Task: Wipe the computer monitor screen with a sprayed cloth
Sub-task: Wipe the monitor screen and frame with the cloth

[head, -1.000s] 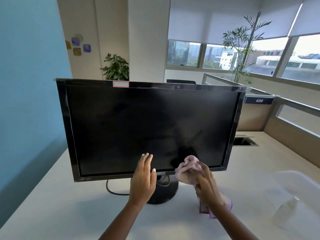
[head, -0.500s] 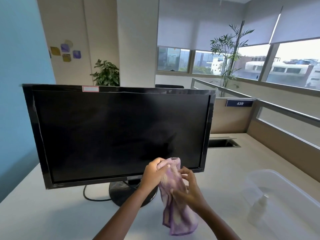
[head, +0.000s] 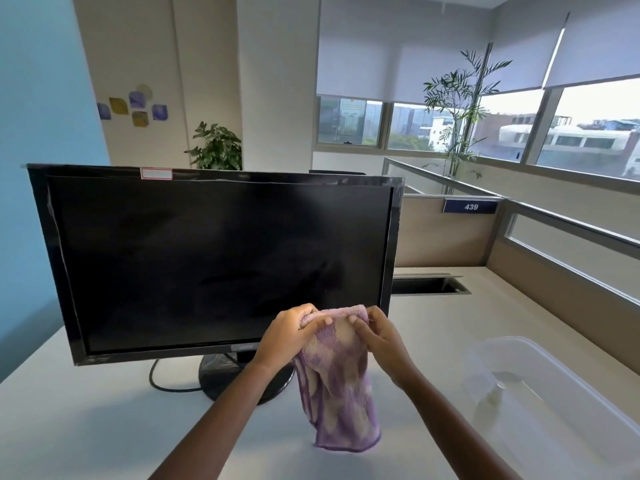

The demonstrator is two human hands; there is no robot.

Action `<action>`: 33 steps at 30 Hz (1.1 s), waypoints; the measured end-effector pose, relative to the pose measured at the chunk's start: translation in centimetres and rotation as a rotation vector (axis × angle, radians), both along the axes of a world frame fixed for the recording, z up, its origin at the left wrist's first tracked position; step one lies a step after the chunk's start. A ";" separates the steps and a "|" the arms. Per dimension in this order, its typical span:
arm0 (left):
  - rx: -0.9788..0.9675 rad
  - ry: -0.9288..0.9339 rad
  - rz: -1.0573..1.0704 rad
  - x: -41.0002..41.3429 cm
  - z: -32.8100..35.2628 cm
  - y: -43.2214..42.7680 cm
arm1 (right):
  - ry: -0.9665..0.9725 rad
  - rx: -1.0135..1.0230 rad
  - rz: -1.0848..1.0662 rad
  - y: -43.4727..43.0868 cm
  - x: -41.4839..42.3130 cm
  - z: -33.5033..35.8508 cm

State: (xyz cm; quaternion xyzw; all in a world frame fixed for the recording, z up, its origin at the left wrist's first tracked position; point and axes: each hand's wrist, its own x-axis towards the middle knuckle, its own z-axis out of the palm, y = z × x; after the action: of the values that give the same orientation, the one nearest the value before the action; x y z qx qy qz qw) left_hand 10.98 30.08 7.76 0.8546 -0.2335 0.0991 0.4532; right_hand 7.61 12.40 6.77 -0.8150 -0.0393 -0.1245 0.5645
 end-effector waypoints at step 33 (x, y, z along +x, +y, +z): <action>-0.210 0.023 -0.225 1.6 3.5 -11.9 | 0.103 -0.070 -0.433 -14.4 -9.3 1.5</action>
State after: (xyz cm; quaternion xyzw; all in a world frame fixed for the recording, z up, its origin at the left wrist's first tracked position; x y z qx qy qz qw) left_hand 12.56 18.18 11.29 0.7721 -0.3112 0.0618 0.5507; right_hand -1.72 -2.05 8.26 -0.8289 0.1613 -0.1995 0.4971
